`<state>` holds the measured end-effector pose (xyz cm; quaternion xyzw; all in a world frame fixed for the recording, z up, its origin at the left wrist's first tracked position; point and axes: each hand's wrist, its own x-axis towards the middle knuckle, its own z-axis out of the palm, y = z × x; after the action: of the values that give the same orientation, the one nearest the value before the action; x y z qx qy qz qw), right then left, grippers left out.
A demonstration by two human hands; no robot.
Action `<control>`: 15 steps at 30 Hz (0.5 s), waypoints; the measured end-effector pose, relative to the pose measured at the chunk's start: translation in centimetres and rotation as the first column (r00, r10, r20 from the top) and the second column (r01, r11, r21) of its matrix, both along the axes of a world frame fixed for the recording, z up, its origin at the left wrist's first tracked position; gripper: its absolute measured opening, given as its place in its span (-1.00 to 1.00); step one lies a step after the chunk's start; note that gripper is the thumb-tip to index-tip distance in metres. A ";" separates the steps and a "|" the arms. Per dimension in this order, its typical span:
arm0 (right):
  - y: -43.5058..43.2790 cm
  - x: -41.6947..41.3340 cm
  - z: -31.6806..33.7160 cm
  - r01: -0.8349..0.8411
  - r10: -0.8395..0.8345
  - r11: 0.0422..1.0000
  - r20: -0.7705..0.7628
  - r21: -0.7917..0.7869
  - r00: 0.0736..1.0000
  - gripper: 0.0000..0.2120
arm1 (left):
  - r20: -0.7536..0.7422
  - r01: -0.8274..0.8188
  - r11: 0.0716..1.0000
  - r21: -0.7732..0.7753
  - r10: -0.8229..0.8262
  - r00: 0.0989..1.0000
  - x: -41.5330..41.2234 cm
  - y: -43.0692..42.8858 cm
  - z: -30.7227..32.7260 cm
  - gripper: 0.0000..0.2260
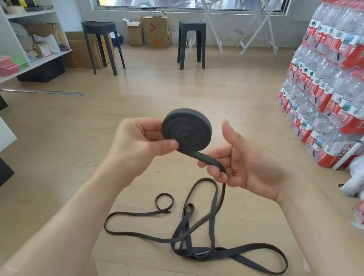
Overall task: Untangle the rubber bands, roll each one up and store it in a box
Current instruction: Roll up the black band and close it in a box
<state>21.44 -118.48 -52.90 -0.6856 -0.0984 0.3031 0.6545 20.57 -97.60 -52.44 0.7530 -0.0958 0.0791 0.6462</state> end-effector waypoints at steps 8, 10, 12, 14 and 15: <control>0.8 -0.2 -0.2 0.058 -0.052 0.992 0.054 -0.111 0.997 -0.22 | 0.061 0.015 0.939 0.342 -0.038 0.997 -0.1 0.4 0.4 -0.61; 0.8 -0.2 -0.4 0.057 -0.051 0.992 0.059 -0.112 0.997 -0.22 | 0.077 0.001 0.923 0.384 -0.033 0.997 0.0 0.5 0.4 -0.59; 0.9 -0.1 -0.5 0.051 -0.046 0.994 0.056 -0.100 0.997 -0.23 | 0.094 -0.015 0.912 0.410 -0.026 0.995 0.1 0.5 0.2 -0.59; 1.0 -0.1 -0.7 0.044 -0.039 0.995 0.055 -0.095 0.998 -0.23 | 0.110 -0.038 0.902 0.431 -0.011 0.994 0.2 0.6 0.2 -0.59; 1.1 -0.1 -0.7 0.041 -0.036 0.995 0.055 -0.093 0.998 -0.23 | 0.121 -0.049 0.893 0.447 -0.006 0.993 0.3 0.6 0.2 -0.60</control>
<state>21.37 -117.40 -53.61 -0.7252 -0.0886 0.2763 0.6244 20.83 -97.00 -52.24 0.8766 -0.1416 0.1066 0.4474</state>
